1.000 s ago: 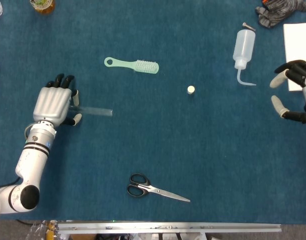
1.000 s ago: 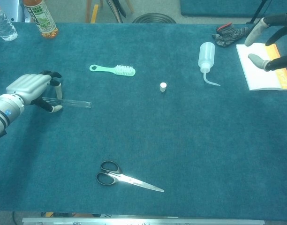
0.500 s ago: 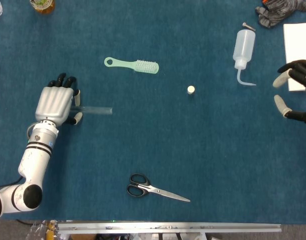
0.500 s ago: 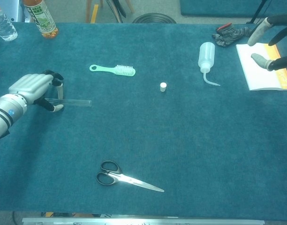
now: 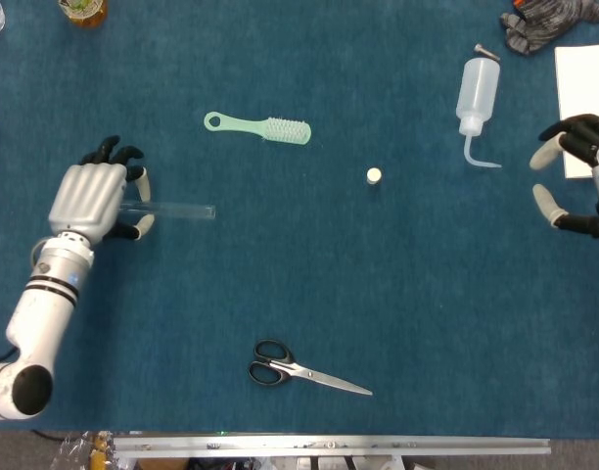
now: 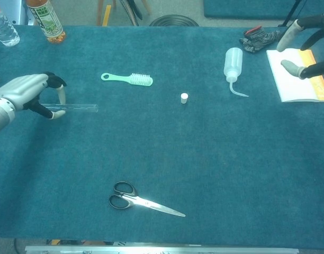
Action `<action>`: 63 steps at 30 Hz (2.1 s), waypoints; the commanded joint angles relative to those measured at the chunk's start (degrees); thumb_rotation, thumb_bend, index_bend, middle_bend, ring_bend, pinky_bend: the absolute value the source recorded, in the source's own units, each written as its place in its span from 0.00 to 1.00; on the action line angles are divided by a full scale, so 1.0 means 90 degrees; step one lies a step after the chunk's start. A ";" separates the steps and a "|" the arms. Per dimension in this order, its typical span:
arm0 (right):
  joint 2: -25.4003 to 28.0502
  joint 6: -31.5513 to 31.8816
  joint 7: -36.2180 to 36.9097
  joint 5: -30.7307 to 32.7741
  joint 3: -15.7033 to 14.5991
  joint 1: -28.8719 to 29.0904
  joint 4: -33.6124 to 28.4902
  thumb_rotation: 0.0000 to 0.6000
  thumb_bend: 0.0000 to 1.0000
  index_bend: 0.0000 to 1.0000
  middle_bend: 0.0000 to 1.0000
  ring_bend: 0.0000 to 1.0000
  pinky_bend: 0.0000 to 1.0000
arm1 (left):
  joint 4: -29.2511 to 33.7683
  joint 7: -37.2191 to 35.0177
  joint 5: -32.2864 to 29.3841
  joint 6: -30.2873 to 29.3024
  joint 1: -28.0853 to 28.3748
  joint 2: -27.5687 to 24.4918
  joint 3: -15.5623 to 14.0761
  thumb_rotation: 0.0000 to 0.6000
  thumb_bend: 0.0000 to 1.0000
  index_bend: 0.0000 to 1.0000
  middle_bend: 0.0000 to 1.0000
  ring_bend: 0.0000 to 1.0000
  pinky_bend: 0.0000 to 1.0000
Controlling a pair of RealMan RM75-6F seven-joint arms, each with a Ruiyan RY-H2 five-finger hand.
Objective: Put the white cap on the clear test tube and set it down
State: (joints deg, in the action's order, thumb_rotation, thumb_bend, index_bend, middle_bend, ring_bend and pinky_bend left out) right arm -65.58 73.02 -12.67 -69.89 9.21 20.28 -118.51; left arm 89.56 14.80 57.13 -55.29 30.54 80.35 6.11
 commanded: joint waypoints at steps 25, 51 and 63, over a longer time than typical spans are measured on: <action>-0.0902 -0.1070 -0.1705 0.1108 0.0235 0.1402 0.0952 1.00 0.25 0.48 0.32 0.17 0.35 | 0.0833 -0.4064 0.2677 0.0062 -0.0555 -0.1667 -0.0119 1.00 0.35 0.59 0.19 0.00 0.16; -0.2917 -0.1502 -0.2610 0.2230 0.0273 0.2610 0.2990 1.00 0.20 0.48 0.17 0.00 0.02 | 0.0844 -0.3586 0.2548 -0.0140 -0.0522 -0.1706 -0.0268 1.00 0.34 0.59 0.19 0.00 0.16; -0.3675 -0.1658 -0.2576 0.2265 0.0234 0.2879 0.3984 1.00 0.20 0.48 0.16 0.00 0.01 | 0.0873 -0.3546 0.2547 -0.0161 -0.0481 -0.1692 -0.0296 1.00 0.34 0.59 0.19 0.00 0.16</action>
State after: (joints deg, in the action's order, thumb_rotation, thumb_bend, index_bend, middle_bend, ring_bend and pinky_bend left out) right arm -97.97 58.47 -35.95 -49.62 11.32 45.79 -83.38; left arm 97.41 -17.13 80.07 -56.75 26.20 65.13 3.45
